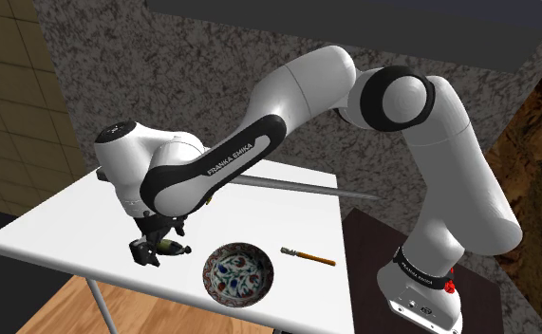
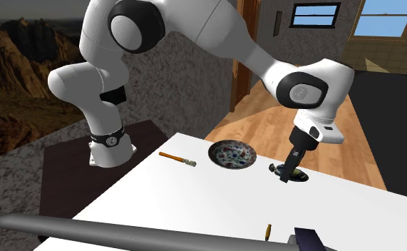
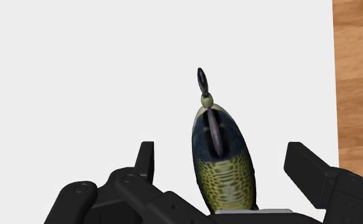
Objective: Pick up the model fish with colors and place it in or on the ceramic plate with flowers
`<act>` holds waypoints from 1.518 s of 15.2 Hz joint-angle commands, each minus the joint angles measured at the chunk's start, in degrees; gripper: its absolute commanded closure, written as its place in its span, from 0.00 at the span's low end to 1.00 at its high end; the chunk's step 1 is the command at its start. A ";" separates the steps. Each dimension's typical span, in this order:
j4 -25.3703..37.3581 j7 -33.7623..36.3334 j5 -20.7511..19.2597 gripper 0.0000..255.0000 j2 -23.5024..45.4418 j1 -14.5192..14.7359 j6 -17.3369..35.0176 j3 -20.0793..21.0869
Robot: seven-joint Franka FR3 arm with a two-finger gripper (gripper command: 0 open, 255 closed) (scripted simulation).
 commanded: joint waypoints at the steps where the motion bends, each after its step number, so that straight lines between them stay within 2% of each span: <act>1: 0.00 0.00 0.00 1.00 0.00 0.00 0.00 0.00; 10: 0.00 0.00 0.00 1.00 0.00 0.00 0.00 0.00; 23: 2.03 -1.55 2.17 1.00 -5.06 -0.68 -6.75 1.51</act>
